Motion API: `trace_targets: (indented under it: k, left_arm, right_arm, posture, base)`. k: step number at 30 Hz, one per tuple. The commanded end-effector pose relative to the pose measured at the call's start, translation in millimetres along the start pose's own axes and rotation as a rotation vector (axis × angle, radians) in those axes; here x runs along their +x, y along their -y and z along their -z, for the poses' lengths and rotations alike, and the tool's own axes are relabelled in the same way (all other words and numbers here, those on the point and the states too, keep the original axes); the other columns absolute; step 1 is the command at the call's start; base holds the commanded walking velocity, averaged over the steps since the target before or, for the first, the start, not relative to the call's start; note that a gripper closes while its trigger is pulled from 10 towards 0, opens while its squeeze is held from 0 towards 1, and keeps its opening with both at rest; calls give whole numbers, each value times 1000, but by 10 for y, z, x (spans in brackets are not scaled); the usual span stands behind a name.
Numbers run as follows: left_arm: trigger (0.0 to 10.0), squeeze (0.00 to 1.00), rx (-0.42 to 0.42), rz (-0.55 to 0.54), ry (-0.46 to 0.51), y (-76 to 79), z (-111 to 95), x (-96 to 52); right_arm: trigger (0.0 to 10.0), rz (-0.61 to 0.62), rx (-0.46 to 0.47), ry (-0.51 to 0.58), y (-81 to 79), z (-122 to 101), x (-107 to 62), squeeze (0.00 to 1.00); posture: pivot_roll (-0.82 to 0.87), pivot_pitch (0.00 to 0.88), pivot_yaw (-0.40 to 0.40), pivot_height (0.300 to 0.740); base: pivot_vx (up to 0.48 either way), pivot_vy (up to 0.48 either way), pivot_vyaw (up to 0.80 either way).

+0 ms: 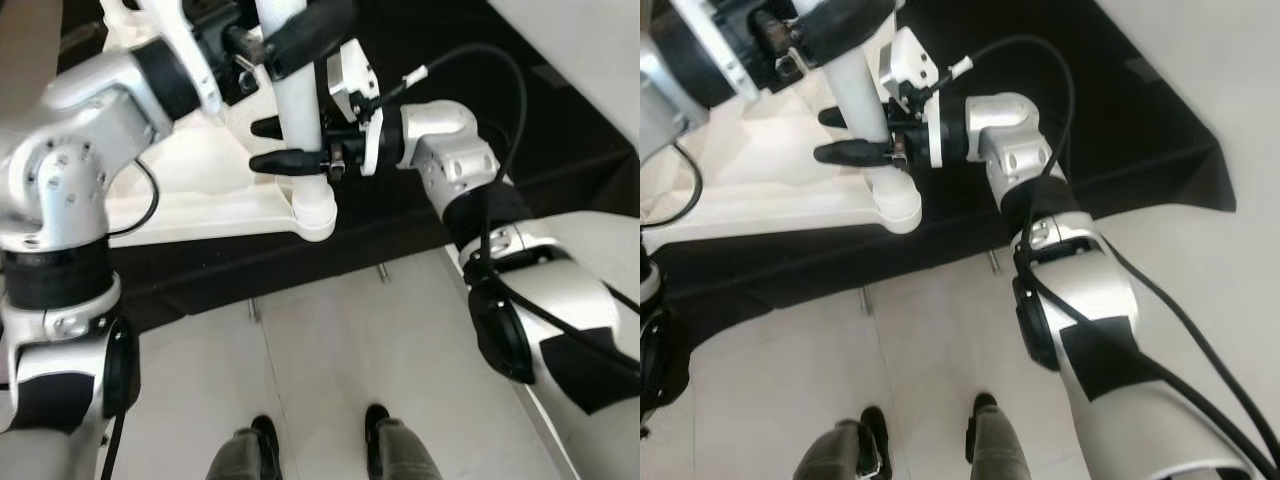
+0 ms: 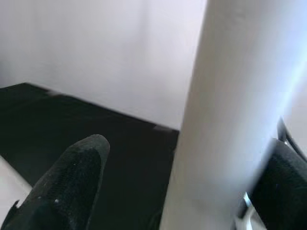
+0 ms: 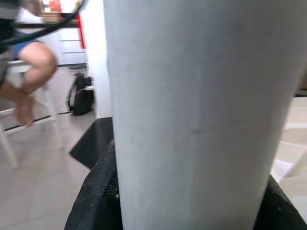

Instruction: Building children table

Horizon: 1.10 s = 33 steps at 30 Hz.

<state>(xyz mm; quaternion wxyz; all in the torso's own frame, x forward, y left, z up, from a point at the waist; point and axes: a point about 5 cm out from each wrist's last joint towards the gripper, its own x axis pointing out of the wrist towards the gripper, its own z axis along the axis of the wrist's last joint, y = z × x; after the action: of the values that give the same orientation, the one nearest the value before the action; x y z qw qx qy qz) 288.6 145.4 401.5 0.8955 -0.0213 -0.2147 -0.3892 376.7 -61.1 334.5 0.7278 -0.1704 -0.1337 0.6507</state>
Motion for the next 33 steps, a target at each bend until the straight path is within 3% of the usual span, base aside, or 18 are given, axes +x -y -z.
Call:
trace_targets:
  k: [1, 4, 6, 14, 23, 30, 31, 32, 33]
  left_arm:
    - [10000, 0, 4, -195, 6, -250, -45, -255]
    - [10000, 0, -12, -313, -12, -346, 25, -550]
    - [10000, 0, -17, -337, -22, -347, 66, -630]
    - [10000, 0, -57, -410, -39, -297, 227, -836]
    - [10000, 0, -82, -425, -64, -211, 344, -903]
    - [10000, 0, -130, -344, -141, 42, 575, -914]
    - [10000, 0, -154, -314, -171, 157, 681, -923]
    - [10000, 0, -193, -254, -230, 391, 878, -933]
    - [10000, 0, -193, -254, -230, 391, 878, -933]
  right_arm:
    - [0, 78, 57, -48, -30, 248, -86, 0]
    - [0, 183, 85, -100, -30, 343, -101, 0]
    - [0, 230, 87, -109, -19, 359, -121, 0]
    - [0, 491, 141, -108, 63, 427, -299, 0]
    - [0, 647, 166, -118, 12, 504, -395, 0]
    - [0, 798, 183, -150, -75, 582, -410, 0]
    - [0, 835, 212, -161, -140, 632, -380, 0]
    - [0, 907, 259, -187, -240, 708, -338, 0]
    - [0, 907, 259, -187, -240, 708, -338, 0]
  posture:
    - [25, 357, 43, 740]
    - [15, 368, 35, 740]
    - [15, 370, 31, 740]
    - [14, 376, 26, 740]
    - [11, 378, 35, 740]
    - [9, 380, 39, 740]
    - [6, 382, 40, 740]
    - [4, 383, 40, 740]
    - [4, 383, 40, 740]
  base:
    - [0, 0, 0]
    - [0, 0, 0]
    - [0, 0, 0]
    - [0, 0, 0]
    - [0, 0, 0]
    - [0, 0, 0]
    - [0, 0, 0]
    - [0, 0, 0]
    - [0, 0, 0]
